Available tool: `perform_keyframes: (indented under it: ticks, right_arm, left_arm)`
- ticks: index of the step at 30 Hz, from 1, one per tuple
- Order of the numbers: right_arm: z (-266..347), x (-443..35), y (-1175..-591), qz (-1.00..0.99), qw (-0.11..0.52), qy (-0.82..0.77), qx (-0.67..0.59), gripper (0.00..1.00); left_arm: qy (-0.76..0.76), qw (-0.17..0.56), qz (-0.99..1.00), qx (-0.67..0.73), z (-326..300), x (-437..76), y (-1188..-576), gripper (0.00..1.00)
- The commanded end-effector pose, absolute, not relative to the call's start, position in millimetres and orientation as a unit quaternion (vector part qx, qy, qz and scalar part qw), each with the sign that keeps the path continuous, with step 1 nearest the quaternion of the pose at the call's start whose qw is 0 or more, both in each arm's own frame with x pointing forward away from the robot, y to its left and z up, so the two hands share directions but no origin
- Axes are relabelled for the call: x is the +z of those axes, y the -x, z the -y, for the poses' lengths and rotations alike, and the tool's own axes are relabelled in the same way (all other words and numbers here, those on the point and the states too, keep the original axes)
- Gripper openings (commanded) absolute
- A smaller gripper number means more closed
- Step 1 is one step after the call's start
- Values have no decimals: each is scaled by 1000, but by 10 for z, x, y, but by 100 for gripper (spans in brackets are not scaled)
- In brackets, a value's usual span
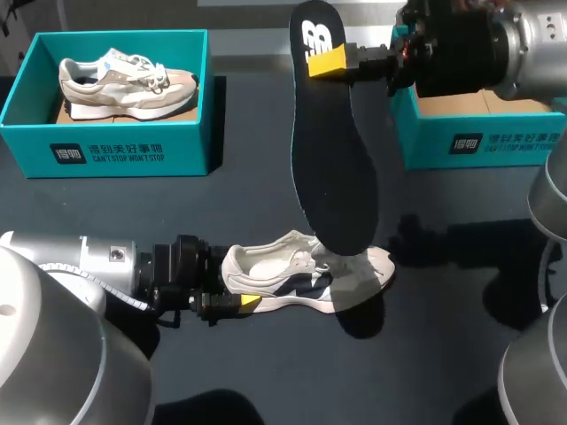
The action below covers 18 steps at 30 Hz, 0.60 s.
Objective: Take the shoe out of the shoebox, open the shoe tongue, remove and reinsert the insole, then place the shoe into the shoebox
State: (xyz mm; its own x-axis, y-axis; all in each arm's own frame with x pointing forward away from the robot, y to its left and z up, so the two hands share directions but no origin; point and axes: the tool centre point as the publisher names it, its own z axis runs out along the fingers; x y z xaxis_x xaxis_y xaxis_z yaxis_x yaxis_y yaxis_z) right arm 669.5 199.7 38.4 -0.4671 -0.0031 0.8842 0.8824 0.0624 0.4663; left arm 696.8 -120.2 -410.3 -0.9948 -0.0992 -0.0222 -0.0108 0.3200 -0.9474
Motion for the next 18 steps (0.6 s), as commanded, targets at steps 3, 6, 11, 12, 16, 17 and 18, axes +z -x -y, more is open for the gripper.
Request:
perform_keyframes:
  ticks: [3,6,11,12,16,17,18]
  right_arm:
    - [-2041,323,-6465,602,366,370,-606,0]
    - [-2082,336,-6384,603,357,368,-611,0]
    - [-2105,321,-6237,604,354,363,-615,0]
    - [-2110,320,-6235,604,356,364,-613,0]
    - [-2111,333,-6278,609,350,364,-611,0]
    - [-2111,333,-6278,609,350,364,-611,0]
    - [-2111,333,-6278,609,350,364,-611,0]
  left_arm:
    - [35,39,-811,-582,1210,-4114,-6956,0]
    - [35,39,-811,-582,1210,-4114,-6956,0]
    - [35,39,-811,-582,1210,-4114,-6956,0]
    - [35,39,-811,-582,1210,-4114,-6956,0]
    - [35,39,-811,-582,1210,-4114,-6956,0]
    - [35,39,-811,-582,1210,-4114,-6956,0]
    - [35,39,-811,-582,1210,-4114,-6956,0]
